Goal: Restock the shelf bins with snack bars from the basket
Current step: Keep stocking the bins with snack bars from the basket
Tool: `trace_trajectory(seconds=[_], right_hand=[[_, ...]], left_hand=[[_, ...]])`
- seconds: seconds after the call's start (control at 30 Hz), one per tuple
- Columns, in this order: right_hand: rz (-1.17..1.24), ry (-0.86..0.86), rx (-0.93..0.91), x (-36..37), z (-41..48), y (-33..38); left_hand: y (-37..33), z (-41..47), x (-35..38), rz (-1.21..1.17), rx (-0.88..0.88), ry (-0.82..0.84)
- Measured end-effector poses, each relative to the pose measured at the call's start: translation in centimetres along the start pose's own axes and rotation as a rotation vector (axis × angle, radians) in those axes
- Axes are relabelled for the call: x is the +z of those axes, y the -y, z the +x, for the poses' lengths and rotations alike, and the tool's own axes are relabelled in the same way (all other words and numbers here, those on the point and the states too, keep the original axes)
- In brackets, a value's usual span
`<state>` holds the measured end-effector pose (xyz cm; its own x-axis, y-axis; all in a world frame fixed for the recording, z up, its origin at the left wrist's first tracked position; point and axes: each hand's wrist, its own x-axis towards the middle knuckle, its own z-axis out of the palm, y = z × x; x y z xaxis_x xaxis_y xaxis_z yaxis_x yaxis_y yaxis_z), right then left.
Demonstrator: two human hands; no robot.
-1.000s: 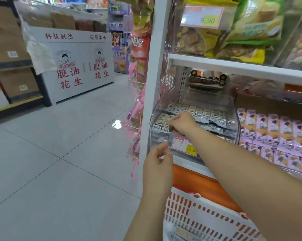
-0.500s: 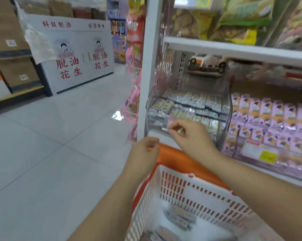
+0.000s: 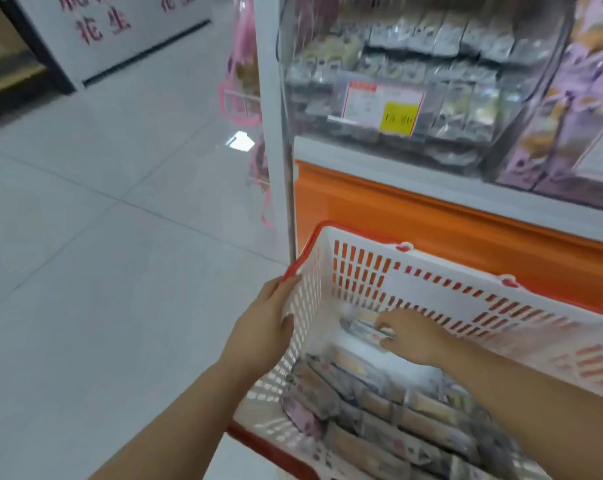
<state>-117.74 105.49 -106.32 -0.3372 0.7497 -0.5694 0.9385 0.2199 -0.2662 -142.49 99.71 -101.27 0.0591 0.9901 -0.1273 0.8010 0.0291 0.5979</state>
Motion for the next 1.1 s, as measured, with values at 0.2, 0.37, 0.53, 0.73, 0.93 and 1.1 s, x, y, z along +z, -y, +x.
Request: trace_trajectory(seconds=[0.2,0.37,0.53,0.73,0.93,1.1], right_hand=[[-0.119,0.15,0.047,4.1,3.0,-1.2],[-0.206,0.146,0.047,5.8,4.3,-1.9],[-0.332,0.157,0.014,6.9,4.0,-2.0],[-0.37,0.21,-0.057,7.7,3.1,-2.2],[-0.229,-0.061,-0.239,2.8,0.0,-0.6],[-0.283,-0.627,-0.66,-1.4,-4.2,0.3]], left_hand=[[0.8,0.3,0.6,-0.007,0.068,-0.085],[1.0,0.3,0.7,-0.037,0.063,-0.099],[0.8,0.2,0.6,-0.043,0.051,-0.101],[0.5,0.1,0.5,-0.034,0.042,-0.102],[0.5,0.1,0.4,-0.015,0.029,-0.069],[-1.9,-0.5,-1.4,0.056,0.074,-0.094]])
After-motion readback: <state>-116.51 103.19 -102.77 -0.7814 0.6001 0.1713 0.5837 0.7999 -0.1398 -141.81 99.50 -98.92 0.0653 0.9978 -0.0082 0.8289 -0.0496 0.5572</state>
